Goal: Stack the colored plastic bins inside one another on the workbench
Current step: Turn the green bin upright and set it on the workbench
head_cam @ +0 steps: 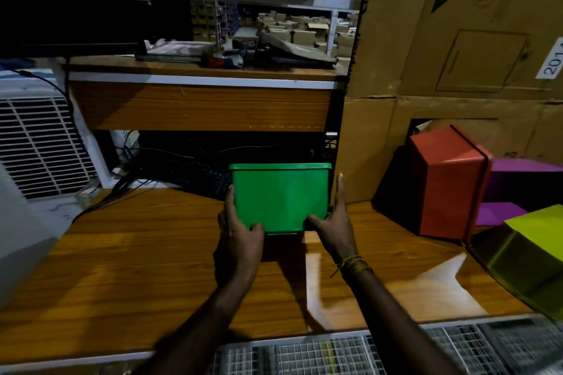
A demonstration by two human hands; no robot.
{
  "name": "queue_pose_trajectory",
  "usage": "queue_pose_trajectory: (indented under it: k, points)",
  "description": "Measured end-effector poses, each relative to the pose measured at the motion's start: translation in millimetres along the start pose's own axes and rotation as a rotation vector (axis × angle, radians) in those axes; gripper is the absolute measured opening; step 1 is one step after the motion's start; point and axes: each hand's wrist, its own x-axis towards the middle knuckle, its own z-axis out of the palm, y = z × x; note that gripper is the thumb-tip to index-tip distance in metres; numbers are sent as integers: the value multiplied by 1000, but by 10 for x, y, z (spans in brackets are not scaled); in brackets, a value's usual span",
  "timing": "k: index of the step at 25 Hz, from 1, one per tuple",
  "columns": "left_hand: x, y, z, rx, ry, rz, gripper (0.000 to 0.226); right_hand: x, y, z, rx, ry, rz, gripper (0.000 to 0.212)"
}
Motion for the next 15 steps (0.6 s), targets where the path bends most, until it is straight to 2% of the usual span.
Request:
queue_pose_trajectory:
  k: [5,7,12,15]
  points:
    - [-104,-119,-4,116,2,9,94,-61,134,-54,-24,-26,19,113]
    - [-148,-147,-20,166,1,-1,90,-101,170,-80,-54,-27,5,99]
    - [-322,-176,-121,142,1,-47,88,-220,353,-74,-35,-20,-34,45]
    - [-422,-224,-124,134,17,-66,83,-226,525,-36,-33,-2,-55,34]
